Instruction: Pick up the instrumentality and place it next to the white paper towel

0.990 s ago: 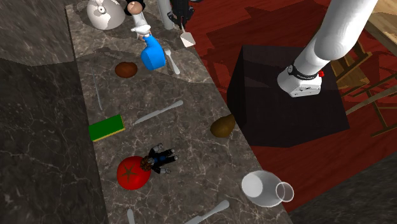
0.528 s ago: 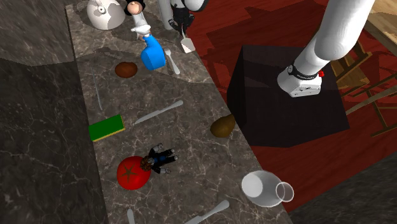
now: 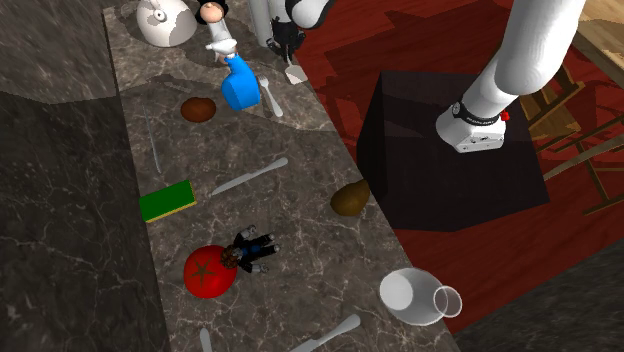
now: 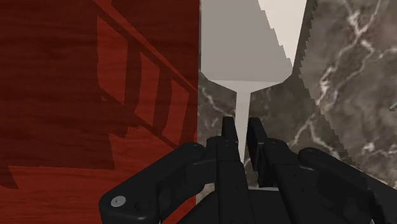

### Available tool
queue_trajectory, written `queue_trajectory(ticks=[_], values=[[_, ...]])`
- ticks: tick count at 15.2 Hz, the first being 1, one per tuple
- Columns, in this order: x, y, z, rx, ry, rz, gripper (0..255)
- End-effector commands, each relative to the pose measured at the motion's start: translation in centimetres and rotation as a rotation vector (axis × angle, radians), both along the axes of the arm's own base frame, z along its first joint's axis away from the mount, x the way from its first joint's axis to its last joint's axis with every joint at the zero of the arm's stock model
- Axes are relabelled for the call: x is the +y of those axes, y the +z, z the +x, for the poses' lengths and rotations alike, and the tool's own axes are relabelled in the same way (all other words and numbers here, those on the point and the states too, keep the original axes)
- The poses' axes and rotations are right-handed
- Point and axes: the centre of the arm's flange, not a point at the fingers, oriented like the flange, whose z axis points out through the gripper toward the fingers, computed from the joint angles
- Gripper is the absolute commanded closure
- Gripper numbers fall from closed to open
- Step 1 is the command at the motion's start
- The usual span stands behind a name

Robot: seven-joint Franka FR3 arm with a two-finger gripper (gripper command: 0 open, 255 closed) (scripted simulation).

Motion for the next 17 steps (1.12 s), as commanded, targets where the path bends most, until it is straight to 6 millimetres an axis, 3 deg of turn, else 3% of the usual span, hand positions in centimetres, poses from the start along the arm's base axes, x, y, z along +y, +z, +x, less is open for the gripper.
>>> queue_trajectory(ticks=[1,5,6,11,15,17], values=[[0.0,-0.1,0.0,0.0,0.0,0.0,255],[0.0,-0.1,0.0,0.0,0.0,0.0,255],[0.0,-0.1,0.0,0.0,0.0,0.0,0],[0.0,-0.1,0.0,0.0,0.0,0.0,0],[0.3,4.9,-0.2,0.0,0.0,0.0,0],[0.3,4.9,-0.2,0.0,0.0,0.0,0]])
